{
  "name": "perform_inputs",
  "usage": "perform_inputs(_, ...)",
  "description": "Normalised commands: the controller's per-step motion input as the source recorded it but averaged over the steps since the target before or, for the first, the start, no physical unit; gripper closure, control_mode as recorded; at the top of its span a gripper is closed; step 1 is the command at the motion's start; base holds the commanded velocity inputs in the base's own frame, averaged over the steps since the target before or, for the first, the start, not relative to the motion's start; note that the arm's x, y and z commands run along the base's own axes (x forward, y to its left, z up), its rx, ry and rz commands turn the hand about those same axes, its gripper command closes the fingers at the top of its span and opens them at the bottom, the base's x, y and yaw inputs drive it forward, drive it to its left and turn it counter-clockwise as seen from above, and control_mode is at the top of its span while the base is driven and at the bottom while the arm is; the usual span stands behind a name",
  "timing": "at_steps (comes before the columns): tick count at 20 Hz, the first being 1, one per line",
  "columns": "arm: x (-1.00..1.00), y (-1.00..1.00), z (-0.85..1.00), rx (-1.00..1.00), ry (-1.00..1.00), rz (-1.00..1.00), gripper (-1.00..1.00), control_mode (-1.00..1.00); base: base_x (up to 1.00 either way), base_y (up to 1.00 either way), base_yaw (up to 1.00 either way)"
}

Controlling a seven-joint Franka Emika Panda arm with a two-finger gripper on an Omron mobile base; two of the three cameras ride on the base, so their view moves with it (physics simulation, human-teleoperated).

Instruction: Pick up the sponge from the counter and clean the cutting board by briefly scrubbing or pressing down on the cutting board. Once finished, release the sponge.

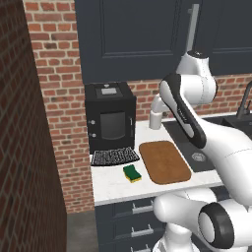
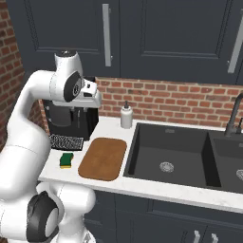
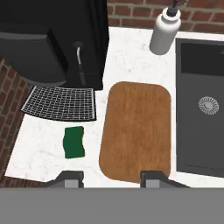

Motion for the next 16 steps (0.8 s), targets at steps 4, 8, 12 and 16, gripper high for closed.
perform_inputs(4, 0.00, 0.10, -0.10, 0.00, 0.04, 0.00, -1.00, -1.00, 0.00, 0.00, 0.00)
perform_inputs(8, 0.00, 0.42, -0.38, 0.00, 0.01, 0.00, -1.00, -1.00, 0.00, 0.00, 0.00)
perform_inputs(12, -0.07, 0.44, -0.44, -0.01, 0.00, 0.00, -1.00, -1.00, 0.00, 0.00, 0.00)
perform_inputs(16, -0.03, 0.33, -0.47, 0.00, 0.00, 0.00, -1.00, -1.00, 0.00, 0.00, 0.00)
